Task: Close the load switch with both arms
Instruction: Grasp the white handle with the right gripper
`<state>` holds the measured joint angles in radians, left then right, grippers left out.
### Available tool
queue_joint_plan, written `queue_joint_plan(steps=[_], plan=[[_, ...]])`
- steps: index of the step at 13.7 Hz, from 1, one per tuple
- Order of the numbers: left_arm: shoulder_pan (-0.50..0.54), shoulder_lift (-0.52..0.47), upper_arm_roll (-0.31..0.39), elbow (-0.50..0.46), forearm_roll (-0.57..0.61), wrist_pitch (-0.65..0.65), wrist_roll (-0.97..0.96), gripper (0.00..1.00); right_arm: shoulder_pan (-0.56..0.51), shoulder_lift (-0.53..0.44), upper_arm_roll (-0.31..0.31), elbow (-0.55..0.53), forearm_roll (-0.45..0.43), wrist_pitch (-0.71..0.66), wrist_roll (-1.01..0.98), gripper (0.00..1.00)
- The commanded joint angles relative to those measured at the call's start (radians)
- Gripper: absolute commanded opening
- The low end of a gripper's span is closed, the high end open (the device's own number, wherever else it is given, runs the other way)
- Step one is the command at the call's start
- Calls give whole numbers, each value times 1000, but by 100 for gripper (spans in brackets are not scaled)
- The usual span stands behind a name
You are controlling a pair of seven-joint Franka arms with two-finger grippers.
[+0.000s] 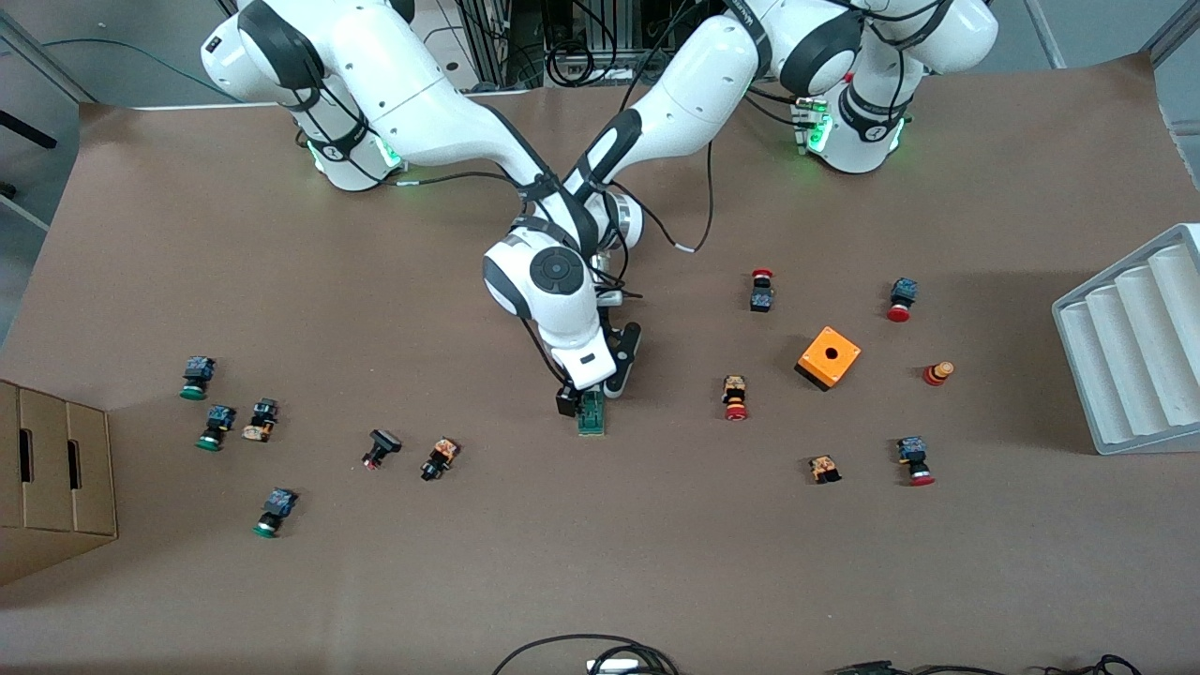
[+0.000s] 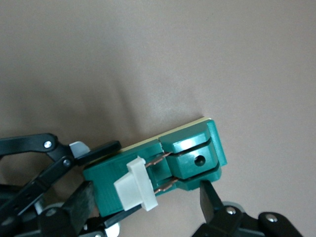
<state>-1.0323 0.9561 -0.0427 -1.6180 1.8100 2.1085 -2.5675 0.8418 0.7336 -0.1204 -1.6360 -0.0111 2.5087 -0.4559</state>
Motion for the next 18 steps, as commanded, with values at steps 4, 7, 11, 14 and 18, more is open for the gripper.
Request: queue_joint_plan(steps=[4,7,11,14,18], plan=[[-11,16,10,18,19,-8,-20,58,6,14,-8,30,-17,16,19,87],[-11,15,9,18,19,-8,-20,58,6,14,-10,32,-18,16,17,79],[-11,16,9,18,19,-8,-20,58,6,15,-10,32,-21,16,14,75],[-11,16,9,18,19,-8,-20,58,6,14,-10,32,-23,16,14,73],[-9,16,9,18,19,-7,-20,58,6,13,-10,33,-24,16,14,69]])
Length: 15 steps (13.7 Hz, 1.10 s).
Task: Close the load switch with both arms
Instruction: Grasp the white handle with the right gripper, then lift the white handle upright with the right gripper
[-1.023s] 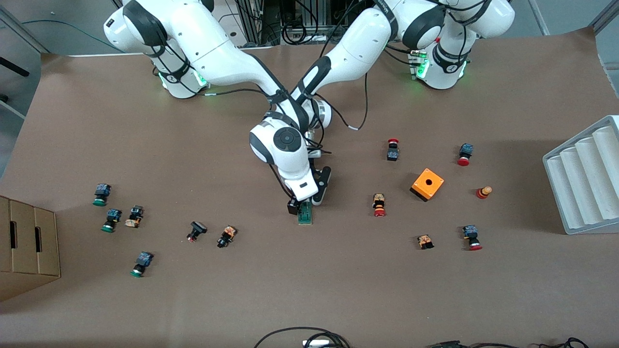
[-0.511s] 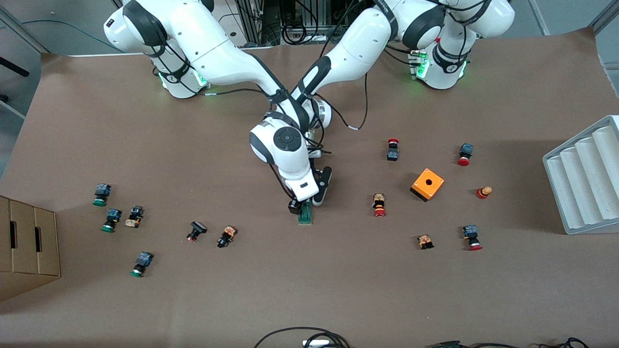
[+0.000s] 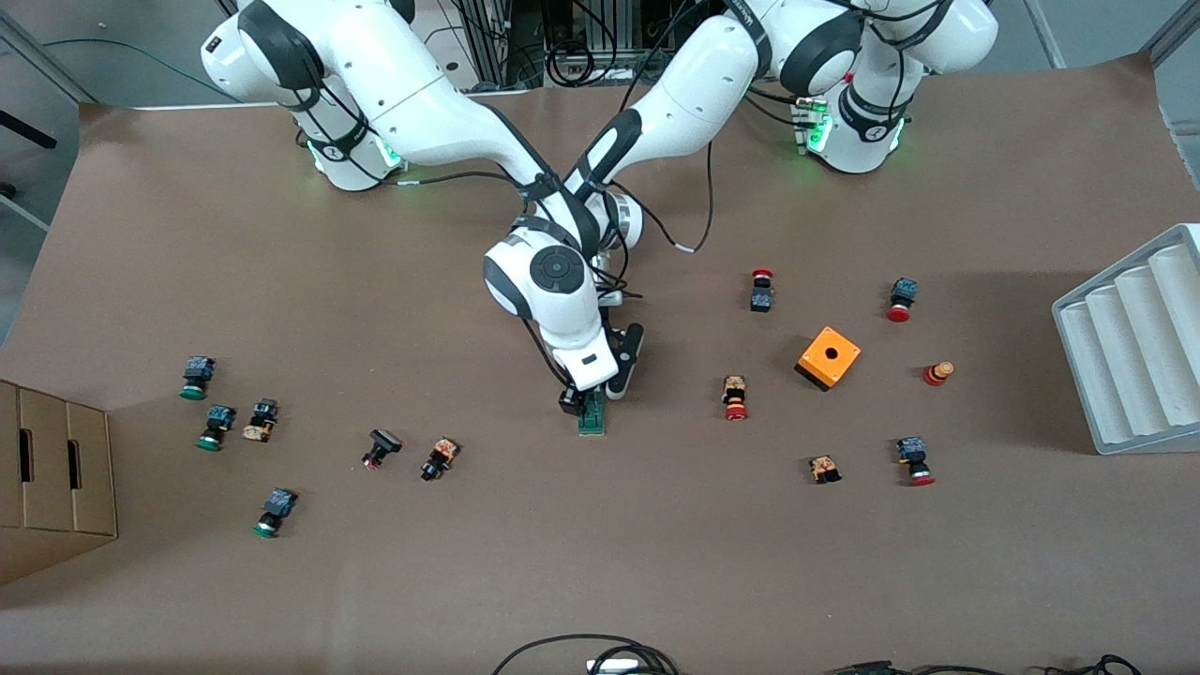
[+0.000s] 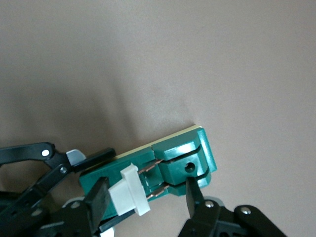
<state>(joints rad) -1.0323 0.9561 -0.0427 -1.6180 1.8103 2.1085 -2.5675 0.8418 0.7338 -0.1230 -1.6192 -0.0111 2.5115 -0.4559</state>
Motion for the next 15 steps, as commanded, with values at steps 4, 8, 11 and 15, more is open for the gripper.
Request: queue_joint_plan(steps=[4,8,11,15], plan=[[-11,18,10,17,18,-7,-20,58,6,12,-9,16,-27,15,10,66],[-11,16,10,17,18,-7,-20,58,5,12,-10,16,-53,15,-3,63],[-11,16,9,17,18,-7,-20,58,3,12,-10,18,-53,24,0,63],[-11,18,9,14,18,-7,-20,58,-6,7,-9,24,-53,27,-4,63]])
